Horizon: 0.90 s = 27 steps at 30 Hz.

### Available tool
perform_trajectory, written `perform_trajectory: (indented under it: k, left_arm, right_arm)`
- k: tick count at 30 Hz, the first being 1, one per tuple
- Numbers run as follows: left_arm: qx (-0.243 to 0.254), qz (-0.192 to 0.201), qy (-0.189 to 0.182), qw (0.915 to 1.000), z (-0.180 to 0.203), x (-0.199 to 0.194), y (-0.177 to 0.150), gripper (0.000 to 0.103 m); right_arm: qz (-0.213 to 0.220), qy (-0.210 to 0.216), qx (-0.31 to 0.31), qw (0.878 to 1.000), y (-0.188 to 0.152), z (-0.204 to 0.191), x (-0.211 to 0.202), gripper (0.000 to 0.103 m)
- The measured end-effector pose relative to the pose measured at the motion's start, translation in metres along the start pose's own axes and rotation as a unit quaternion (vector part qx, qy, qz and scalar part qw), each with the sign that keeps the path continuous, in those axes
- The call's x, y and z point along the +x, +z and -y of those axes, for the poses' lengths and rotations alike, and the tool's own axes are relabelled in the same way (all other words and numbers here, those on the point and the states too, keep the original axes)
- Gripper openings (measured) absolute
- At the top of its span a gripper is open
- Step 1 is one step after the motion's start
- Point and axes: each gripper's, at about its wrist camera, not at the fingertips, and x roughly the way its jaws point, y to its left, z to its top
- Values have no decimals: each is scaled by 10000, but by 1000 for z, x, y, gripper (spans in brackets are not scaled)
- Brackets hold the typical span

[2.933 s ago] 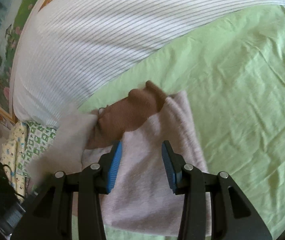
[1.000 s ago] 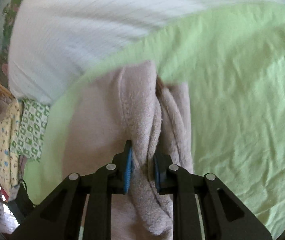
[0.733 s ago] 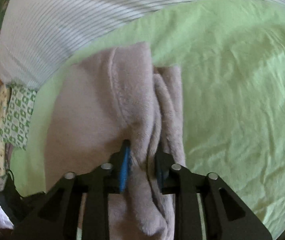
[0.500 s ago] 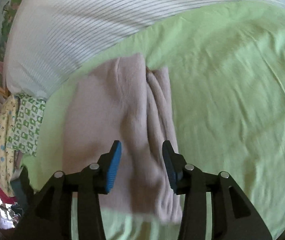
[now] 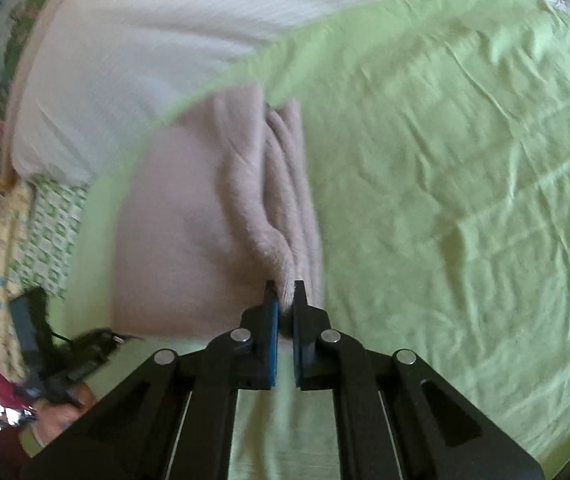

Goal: Fold small clothes

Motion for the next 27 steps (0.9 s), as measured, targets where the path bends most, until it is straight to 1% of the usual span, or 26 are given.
perform_trajectory:
  k: [1, 2, 4, 6, 8, 9, 13, 16, 18, 21, 23, 25, 27]
  left_arm:
    - [29, -6, 12, 10000, 1, -1, -1, 6]
    - [74, 52, 1, 10000, 4, -6, -1, 6]
    - [148, 136, -16, 9998, 6, -13, 0, 6]
    - [169, 78, -35, 9998, 3, -10, -1, 6]
    - [159, -50, -28, 9999, -1, -2, -4, 6]
    - [157, -101, -13, 9998, -4, 2, -6, 6]
    - [209, -123, -67, 9997, -5, 0, -9, 6]
    - [160, -201, -176, 9995, -7, -9, -9, 7]
    - [115, -215, -239, 9994, -10, -20, -10, 7]
    - [31, -128, -331, 9994, -18, -43, -12, 10]
    - [-58, 20, -435, 9990, -22, -59, -8, 11]
    - [-127, 184, -518, 9984, -23, -69, 3, 11]
    - [-180, 273, -601, 9977, -22, -71, 16, 14]
  right_arm:
    - [-169, -64, 71, 9998, -4, 5, 10, 6]
    - [-201, -88, 113, 9997, -7, 6, 12, 6]
    - [-60, -57, 93, 9999, -7, -1, 5, 6]
    - [14, -147, -5, 9999, -6, -6, 0, 6]
    - [-203, -436, -271, 9985, -7, -8, 14, 6]
    - [-313, -509, -322, 9977, -8, -6, 22, 6]
    - [-383, -619, -365, 9967, -6, -9, 26, 7]
    - [-374, -546, -375, 9971, -5, -13, 21, 10]
    - [-366, -560, -324, 9972, -5, -11, 14, 18]
    - [-266, -483, -161, 9983, -4, -8, 2, 24]
    - [-85, -377, -93, 9992, -2, -7, -10, 25]
    - [142, -261, -22, 9996, 1, -8, -19, 25]
    - [293, -76, 44, 9995, 7, -7, -25, 25]
